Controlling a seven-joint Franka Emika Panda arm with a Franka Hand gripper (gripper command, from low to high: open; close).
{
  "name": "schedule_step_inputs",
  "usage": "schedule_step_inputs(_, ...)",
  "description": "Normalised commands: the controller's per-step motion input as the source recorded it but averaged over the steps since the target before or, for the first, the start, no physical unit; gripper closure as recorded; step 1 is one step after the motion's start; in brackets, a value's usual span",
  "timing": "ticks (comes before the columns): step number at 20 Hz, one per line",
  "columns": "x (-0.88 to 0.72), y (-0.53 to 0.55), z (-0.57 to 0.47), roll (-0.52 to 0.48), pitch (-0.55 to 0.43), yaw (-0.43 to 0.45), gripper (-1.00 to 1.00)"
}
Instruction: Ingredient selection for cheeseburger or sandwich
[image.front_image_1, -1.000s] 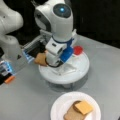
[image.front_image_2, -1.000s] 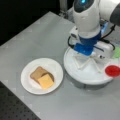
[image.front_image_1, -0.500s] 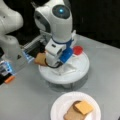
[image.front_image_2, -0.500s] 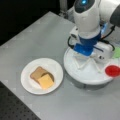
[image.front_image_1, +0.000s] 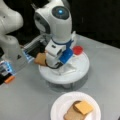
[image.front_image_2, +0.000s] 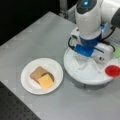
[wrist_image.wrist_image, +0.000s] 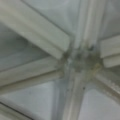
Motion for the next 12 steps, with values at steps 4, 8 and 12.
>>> schedule_step_inputs(4, -0.14, 0.12, -0.14, -0.017, -0.185, -0.046, -1.0)
schedule_step_inputs(8, -0.16, 0.1, -0.14, -0.016, -0.191, -0.041, -1.0)
schedule_step_inputs(12, -0.16, 0.07, -0.14, -0.015, -0.198, -0.028, -1.0)
